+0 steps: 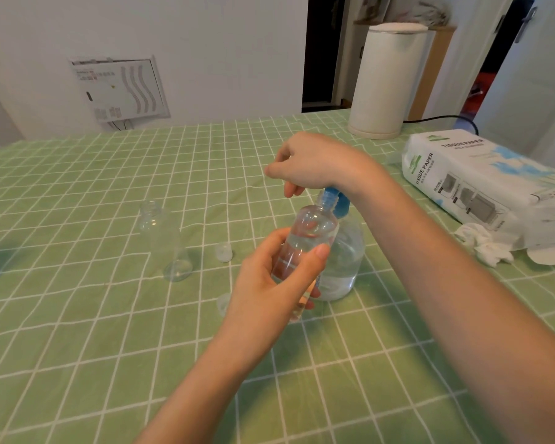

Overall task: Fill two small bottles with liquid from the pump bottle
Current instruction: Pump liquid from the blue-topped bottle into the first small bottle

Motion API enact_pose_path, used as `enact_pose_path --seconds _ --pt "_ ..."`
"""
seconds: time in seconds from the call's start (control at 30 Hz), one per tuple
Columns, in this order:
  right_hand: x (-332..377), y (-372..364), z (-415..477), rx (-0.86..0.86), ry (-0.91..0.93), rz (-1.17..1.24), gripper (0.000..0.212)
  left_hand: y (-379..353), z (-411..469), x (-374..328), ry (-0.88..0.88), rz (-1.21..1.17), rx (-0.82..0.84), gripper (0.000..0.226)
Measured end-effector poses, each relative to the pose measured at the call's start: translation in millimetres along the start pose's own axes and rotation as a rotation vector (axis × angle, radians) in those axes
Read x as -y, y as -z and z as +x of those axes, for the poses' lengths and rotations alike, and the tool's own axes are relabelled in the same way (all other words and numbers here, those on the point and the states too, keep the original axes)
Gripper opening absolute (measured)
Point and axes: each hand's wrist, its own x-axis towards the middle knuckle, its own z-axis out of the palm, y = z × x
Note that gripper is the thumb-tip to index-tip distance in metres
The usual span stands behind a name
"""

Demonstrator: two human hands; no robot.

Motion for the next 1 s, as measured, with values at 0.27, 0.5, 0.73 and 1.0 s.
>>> enact_pose_path --seconds 0.27,0.5,0.73,1.0 --pt "5 9 1 -0.05 0.029 -0.038 0.033 -1 0 -2 -0.014 0.007 -0.011 0.021" --pt "5 7 -1 -0.034 0.015 -0.035 0.034 -1 0 -3 -0.024 0.006 -0.01 0.034" --pt "2 -1 -2 0.008 -0.009 -0.029 0.035 -1 -1 0 -0.001 0.008 -0.012 0.034" --pt "4 8 1 -0.035 0.004 -0.019 0.034 0 0 -2 -0.029 -0.001 -0.007 0.029"
